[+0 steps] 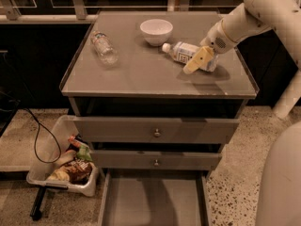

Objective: Place blue plastic bottle into bottom drawer

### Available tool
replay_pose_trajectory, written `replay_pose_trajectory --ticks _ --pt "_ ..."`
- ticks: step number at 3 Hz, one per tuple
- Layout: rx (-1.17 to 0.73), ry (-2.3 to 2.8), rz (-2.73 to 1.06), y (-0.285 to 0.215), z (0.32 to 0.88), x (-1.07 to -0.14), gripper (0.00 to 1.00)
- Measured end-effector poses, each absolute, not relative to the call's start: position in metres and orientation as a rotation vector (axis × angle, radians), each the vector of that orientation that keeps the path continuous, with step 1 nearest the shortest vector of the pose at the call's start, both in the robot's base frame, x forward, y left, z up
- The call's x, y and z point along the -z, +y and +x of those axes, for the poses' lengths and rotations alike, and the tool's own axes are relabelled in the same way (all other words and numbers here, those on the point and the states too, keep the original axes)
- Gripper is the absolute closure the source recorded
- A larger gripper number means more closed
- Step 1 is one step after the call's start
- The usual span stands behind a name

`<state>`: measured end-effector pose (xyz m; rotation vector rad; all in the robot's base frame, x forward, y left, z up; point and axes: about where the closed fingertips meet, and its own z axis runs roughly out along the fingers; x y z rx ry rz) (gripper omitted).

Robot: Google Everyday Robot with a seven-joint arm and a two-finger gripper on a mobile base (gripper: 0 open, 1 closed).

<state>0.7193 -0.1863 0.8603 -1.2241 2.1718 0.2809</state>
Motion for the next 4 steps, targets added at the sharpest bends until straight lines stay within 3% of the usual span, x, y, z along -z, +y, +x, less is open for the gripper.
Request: replay_pose_trajectory --ticks 3,4 --pt "-0.281 2.172 -1.224 -0.1862 0.7193 -0.8602 0.89" --pt "-0.281 2.172 -1.224 -0.1862 0.7193 -0.8602 1.00"
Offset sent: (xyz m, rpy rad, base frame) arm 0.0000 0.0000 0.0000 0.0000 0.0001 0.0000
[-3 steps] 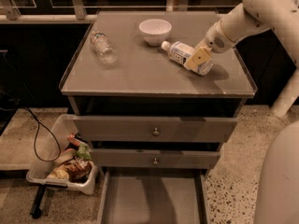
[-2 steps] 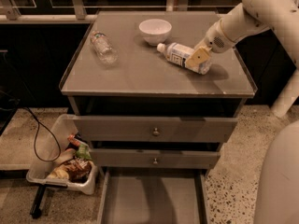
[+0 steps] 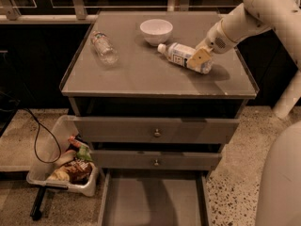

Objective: Place blue plastic bottle into bottom drawer

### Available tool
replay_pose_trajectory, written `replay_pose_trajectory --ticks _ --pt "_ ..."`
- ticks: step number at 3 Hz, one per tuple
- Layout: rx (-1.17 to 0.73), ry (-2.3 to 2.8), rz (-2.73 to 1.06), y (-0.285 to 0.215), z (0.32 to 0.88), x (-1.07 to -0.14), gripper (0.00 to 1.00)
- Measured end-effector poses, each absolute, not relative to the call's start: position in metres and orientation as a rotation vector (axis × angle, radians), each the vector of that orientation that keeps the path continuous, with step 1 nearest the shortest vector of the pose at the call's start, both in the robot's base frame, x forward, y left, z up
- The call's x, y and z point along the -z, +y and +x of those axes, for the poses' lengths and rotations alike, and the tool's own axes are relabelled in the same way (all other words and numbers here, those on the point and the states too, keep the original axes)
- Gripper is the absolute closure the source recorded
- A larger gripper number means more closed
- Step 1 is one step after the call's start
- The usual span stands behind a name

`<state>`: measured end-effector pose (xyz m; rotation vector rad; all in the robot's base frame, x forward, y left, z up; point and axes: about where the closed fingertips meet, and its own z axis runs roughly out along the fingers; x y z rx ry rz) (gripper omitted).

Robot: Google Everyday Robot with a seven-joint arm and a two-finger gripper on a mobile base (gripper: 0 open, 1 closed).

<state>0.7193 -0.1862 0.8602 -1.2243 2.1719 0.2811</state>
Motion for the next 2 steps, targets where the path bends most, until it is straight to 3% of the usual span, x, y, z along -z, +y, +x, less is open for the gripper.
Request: replay_pose_trajectory --ticks 2 --pt "-0.235 2.146 -1.203 -0.190 0.665 -0.880 1.00"
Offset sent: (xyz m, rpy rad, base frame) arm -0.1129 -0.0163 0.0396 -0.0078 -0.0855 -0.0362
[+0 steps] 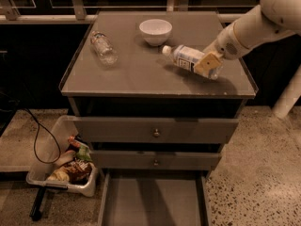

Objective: Place blue plastic bottle into bottom drawer

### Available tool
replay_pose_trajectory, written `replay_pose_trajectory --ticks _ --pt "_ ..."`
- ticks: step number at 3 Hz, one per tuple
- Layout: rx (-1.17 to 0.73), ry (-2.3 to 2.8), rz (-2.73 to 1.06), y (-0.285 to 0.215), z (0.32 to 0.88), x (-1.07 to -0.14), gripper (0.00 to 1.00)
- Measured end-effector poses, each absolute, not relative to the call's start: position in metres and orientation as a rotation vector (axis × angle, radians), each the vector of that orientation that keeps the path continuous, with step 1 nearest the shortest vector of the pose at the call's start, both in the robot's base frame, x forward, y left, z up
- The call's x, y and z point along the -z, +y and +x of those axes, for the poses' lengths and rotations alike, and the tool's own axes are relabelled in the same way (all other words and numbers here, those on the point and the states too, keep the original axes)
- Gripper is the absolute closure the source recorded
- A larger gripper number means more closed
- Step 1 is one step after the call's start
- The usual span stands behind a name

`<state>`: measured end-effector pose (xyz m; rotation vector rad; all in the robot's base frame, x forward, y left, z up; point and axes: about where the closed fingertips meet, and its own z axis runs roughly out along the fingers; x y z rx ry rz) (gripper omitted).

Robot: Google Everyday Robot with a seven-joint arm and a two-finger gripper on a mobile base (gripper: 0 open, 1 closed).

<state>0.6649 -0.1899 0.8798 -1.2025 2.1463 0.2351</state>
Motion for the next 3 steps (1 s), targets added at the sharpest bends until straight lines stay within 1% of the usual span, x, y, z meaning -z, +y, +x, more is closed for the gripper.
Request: replay_pose_trajectory --ticks 2,3 --pt "-0.180 2.063 -1.202 -0.211 0.567 -0.885 1.00" --pt "-0.158 2.012 -1.200 -0.222 0.516 -0.866 1.00"
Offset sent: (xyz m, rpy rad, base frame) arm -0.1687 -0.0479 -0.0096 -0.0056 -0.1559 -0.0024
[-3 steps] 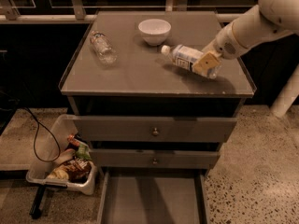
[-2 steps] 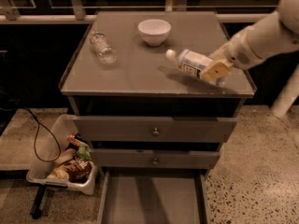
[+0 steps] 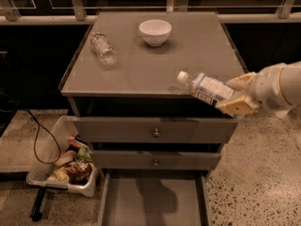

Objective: Place blue plastic bottle into bottom drawer

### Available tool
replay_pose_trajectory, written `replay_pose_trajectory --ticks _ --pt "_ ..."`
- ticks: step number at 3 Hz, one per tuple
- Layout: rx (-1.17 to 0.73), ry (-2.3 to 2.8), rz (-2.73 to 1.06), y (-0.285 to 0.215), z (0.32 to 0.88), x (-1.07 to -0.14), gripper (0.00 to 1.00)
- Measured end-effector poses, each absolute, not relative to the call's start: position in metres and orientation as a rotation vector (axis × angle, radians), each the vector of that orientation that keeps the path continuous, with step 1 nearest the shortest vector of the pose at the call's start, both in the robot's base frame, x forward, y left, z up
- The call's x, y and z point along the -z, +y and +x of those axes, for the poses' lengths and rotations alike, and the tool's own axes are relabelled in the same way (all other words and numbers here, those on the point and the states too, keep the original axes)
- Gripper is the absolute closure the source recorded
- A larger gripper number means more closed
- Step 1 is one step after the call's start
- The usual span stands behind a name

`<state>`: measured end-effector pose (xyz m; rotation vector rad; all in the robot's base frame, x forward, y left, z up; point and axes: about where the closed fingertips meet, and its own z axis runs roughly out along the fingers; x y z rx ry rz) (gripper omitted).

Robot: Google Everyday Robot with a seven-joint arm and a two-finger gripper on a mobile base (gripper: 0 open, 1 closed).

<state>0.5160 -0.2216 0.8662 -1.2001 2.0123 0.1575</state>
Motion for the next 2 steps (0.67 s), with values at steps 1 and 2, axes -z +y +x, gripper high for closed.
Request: replay_pose_trajectory --ticks 1,2 --pt "-0.179 1.963 -1.203 -0.225 0.473 -0.835 1.00" --pt "-0.228 1.889 -1.318 -0.226 0.450 -0.795 1.00"
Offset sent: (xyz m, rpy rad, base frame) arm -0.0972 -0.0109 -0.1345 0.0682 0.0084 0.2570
